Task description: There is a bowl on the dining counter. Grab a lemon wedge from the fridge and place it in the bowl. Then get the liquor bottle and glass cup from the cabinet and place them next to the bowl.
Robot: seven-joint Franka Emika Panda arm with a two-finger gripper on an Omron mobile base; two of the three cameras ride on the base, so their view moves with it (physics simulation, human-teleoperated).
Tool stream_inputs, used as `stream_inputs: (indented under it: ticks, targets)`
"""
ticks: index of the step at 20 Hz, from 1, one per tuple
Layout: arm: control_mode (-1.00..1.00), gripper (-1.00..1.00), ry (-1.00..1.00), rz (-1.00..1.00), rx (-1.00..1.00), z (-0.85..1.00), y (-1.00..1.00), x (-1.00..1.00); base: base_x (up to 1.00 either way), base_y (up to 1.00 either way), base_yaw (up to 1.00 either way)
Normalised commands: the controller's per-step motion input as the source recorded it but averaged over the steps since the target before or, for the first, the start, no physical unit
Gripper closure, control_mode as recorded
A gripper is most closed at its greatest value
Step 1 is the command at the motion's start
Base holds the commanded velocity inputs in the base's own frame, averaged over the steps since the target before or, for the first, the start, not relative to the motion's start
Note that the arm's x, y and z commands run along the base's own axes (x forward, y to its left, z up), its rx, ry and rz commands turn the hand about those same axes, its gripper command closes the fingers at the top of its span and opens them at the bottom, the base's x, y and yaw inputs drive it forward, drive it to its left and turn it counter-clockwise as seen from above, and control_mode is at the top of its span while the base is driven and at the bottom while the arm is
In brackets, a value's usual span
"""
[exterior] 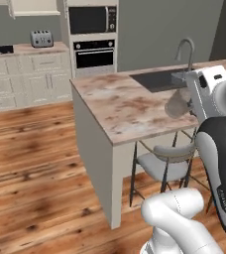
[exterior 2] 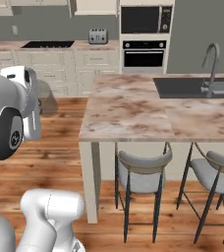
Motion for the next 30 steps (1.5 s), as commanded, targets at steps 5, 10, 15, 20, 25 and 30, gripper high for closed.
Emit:
stream_inputs:
  ticks: [5,10,15,20,25,30]
  targets:
    - [1.0,1.0,0.0,0.0,0.0,0.0,0.0,0.0,0.0,-1.0,0.11]
    - [1.0,1.0,0.0,0.0,0.0,0.0,0.0,0.0,0.0,-1.0,0.11]
    - [1.0,1.0,0.0,0.0,0.0,0.0,0.0,0.0,0.0,-1.0,0.12]
    - [1.0,1.0,0.0,0.0,0.0,0.0,0.0,0.0,0.0,-1.0,0.13]
    - [1.0,1.0,0.0,0.0,0.0,0.0,0.0,0.0,0.01,-1.0,0.13]
    - [1.0,1.0,0.0,0.0,0.0,0.0,0.0,0.0,0.1,-1.0,0.13]
